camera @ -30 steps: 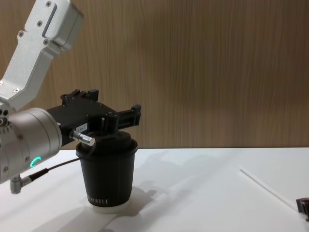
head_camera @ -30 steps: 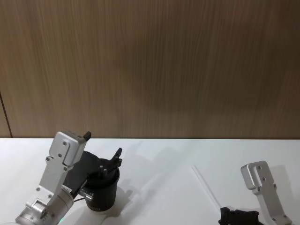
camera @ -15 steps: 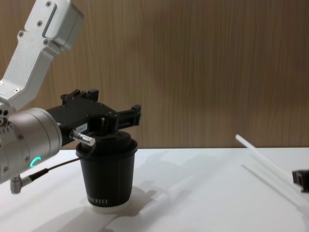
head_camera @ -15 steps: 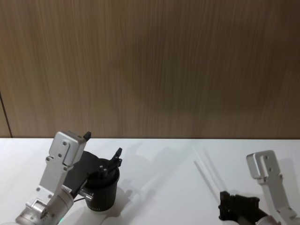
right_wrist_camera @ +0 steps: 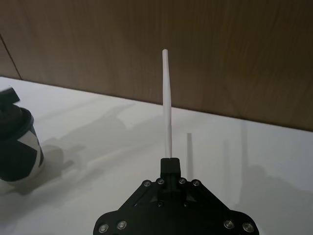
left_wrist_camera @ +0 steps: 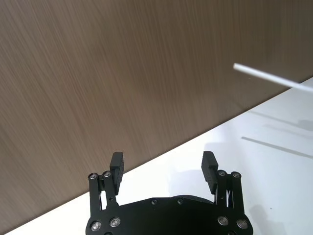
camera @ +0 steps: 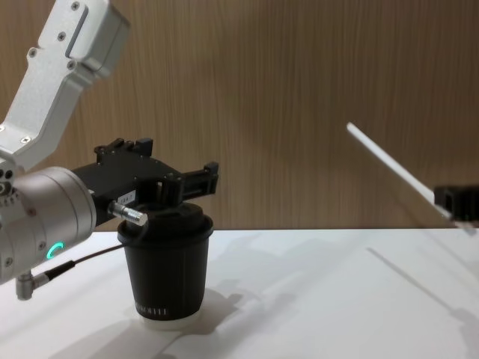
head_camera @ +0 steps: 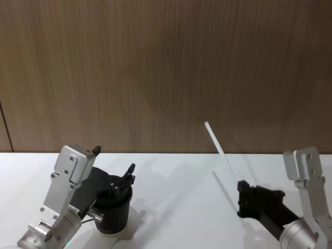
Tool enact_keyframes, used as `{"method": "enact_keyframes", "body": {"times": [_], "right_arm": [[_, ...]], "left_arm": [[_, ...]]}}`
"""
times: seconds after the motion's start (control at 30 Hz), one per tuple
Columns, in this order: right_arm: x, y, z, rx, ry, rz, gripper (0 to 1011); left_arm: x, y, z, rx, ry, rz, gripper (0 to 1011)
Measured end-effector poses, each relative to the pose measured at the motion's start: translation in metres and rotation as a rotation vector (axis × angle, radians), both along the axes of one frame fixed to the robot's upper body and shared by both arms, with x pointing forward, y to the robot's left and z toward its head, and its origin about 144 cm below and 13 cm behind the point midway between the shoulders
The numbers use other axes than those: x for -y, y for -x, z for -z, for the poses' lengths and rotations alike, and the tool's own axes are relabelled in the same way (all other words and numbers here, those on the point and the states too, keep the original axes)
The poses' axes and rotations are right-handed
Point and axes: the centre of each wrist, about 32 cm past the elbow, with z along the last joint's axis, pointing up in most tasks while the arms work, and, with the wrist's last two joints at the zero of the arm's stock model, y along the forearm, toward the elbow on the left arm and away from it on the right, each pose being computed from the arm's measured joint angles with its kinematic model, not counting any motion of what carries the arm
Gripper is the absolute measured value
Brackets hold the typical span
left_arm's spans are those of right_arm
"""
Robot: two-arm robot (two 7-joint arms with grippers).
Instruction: Pick up the straw with one hand, pass it to the other hand, and insert it into the cup.
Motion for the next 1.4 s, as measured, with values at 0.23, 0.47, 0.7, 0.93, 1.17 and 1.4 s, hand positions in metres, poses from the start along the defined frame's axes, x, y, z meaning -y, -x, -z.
{"method": "enact_keyframes", "body": {"times": [0.23, 0.47, 0.7, 0.93, 1.17, 1.4], "right_arm": [[-0.002, -0.002, -0.006, 0.107, -0.049, -0.063, 0], [-0.007, -0.006, -0.012, 0.215, -0.106, -0.147, 0], [-0.013, -0.011, -0.018, 0.306, -0.168, -0.240, 0], [-0.025, -0.019, -0.022, 0.392, -0.232, -0.349, 0], [-0.034, -0.029, -0.023, 0.452, -0.272, -0.418, 0], [-0.038, -0.043, -0.023, 0.487, -0.296, -0.478, 0]], "left_arm": [[0.000, 0.000, 0.000, 0.000, 0.000, 0.000, 1000], [0.000, 0.000, 0.000, 0.000, 0.000, 0.000, 1000], [0.000, 0.000, 0.000, 0.000, 0.000, 0.000, 1000], [0.000, 0.000, 0.000, 0.000, 0.000, 0.000, 1000], [0.000, 0.000, 0.000, 0.000, 0.000, 0.000, 1000], [0.000, 0.000, 0.000, 0.000, 0.000, 0.000, 1000]]}}
